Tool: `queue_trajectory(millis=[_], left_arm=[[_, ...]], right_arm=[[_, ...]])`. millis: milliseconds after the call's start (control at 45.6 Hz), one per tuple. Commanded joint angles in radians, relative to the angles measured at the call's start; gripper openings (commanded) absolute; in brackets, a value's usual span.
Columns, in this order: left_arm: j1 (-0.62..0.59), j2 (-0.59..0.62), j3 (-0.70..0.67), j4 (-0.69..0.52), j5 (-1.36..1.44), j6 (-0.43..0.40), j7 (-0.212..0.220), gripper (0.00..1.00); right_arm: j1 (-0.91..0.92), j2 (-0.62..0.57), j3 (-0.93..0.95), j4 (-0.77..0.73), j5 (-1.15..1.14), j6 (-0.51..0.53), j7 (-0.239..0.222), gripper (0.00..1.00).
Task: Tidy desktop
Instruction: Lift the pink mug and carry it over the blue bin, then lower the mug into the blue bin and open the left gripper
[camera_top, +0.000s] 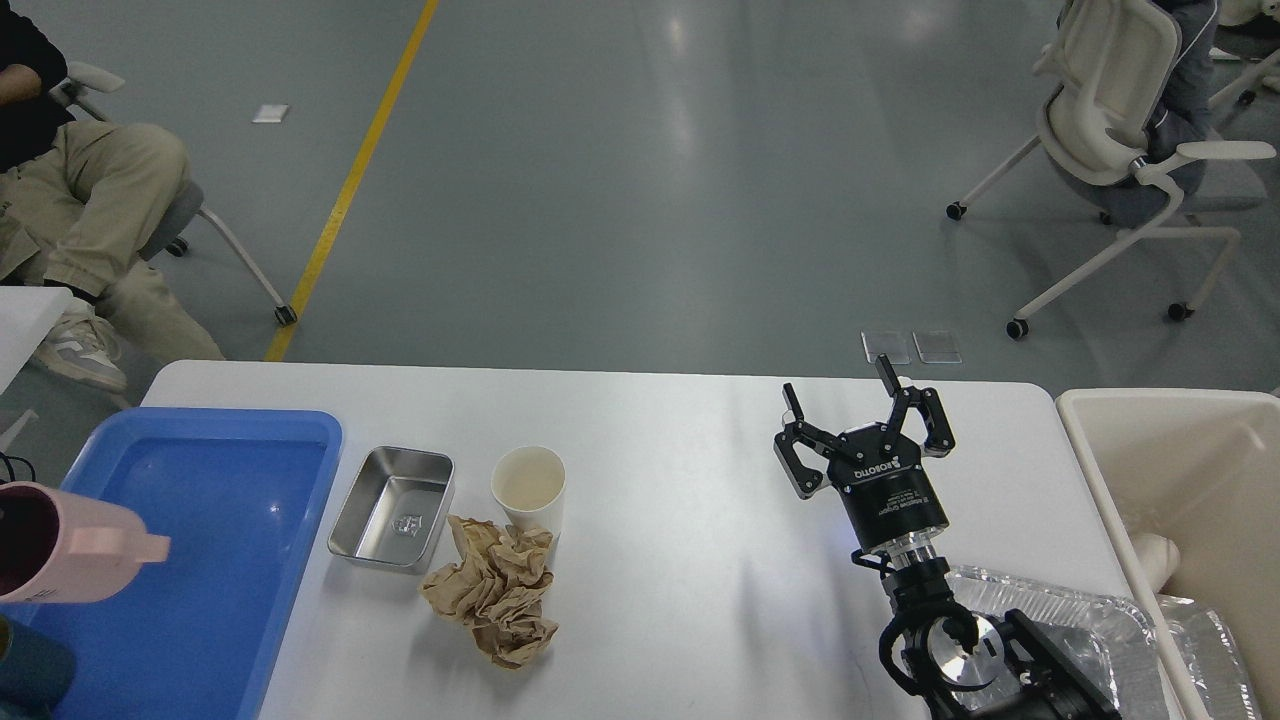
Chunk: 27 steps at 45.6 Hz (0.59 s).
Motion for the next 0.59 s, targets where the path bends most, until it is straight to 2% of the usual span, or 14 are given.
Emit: queue_trajectory(millis=[0, 153, 438, 570], left_arm=[[0.105, -0.014, -0.003, 0.101, 0.031, 0.097, 0.012, 0.02], [0.136, -0.120, 0.002, 0.192, 0.031, 0.130, 0.018, 0.02], [0.197, -0.246, 0.005, 0.265, 0.027, 0.133, 0.035, 0.02], [0.234, -0.332, 0.007, 0.356, 0.023, 0.153, 0.038, 0.02]], right_arm=[[-0.005, 0.000, -0.002, 0.000, 0.001, 0.002, 0.000, 1.00], [-0.008, 0.000, -0.002, 0.000, -0.001, 0.005, 0.000, 1.00], [-0.007, 0.000, -0.002, 0.000, 0.001, 0.005, 0.000, 1.00], [-0.012, 0.000, -0.002, 0.000, -0.001, 0.004, 0.000, 1.00]])
